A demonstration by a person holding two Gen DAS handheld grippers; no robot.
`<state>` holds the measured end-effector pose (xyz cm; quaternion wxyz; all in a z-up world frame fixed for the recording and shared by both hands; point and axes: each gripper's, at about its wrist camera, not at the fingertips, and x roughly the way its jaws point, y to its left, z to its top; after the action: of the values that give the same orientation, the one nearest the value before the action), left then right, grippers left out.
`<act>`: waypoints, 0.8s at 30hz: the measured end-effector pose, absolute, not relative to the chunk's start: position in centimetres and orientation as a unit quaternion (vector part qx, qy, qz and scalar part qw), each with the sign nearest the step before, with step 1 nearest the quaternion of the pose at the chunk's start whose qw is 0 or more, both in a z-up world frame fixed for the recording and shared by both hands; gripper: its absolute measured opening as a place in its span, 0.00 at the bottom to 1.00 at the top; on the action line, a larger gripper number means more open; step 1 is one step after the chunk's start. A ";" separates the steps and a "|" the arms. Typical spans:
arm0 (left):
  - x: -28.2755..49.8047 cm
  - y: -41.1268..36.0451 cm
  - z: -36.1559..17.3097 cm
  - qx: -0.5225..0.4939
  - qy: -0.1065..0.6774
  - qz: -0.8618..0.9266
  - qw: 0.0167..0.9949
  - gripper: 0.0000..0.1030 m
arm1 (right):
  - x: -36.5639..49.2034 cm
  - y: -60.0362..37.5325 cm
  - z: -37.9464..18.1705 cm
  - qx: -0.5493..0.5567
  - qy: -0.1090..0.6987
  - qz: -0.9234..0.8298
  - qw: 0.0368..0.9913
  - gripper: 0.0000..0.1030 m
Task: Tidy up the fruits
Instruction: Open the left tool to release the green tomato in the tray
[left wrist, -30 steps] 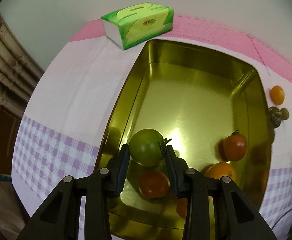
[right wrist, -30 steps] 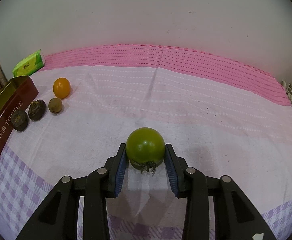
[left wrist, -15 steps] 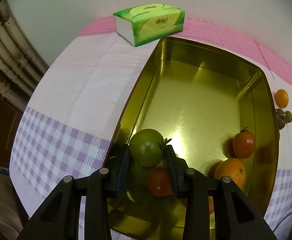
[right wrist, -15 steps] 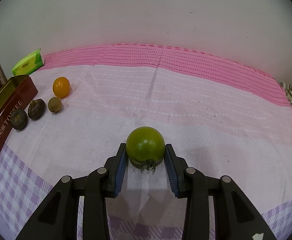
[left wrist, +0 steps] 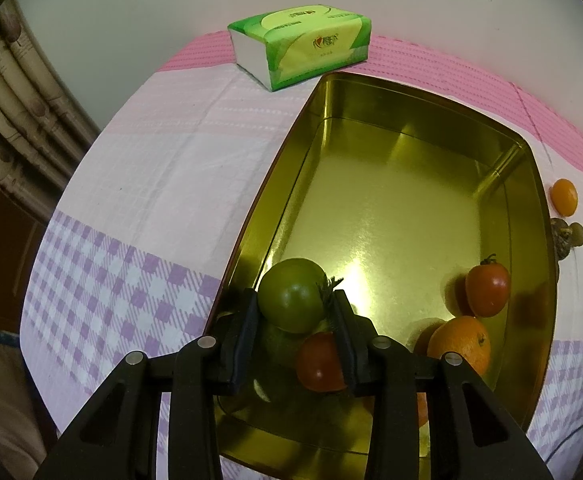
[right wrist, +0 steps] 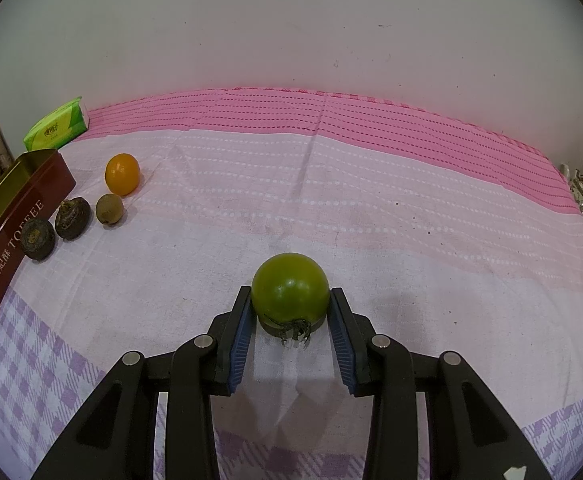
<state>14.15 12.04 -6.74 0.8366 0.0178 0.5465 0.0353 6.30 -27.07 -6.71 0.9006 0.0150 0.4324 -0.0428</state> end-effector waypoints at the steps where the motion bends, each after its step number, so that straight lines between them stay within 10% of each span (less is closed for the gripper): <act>1: 14.2 12.1 -6.7 0.015 0.547 0.033 0.836 0.38 | 6.3 -27.1 -6.7 0.015 0.432 -0.043 0.901 0.34; 24: 9.3 15.3 -0.1 0.001 0.466 0.039 0.884 0.65 | 7.9 -19.6 -0.3 0.018 0.408 0.024 0.912 0.31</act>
<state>9.28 15.27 -0.09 0.8837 0.0006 0.4664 0.0394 7.89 -19.60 -0.30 0.9124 0.0184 0.4083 0.0241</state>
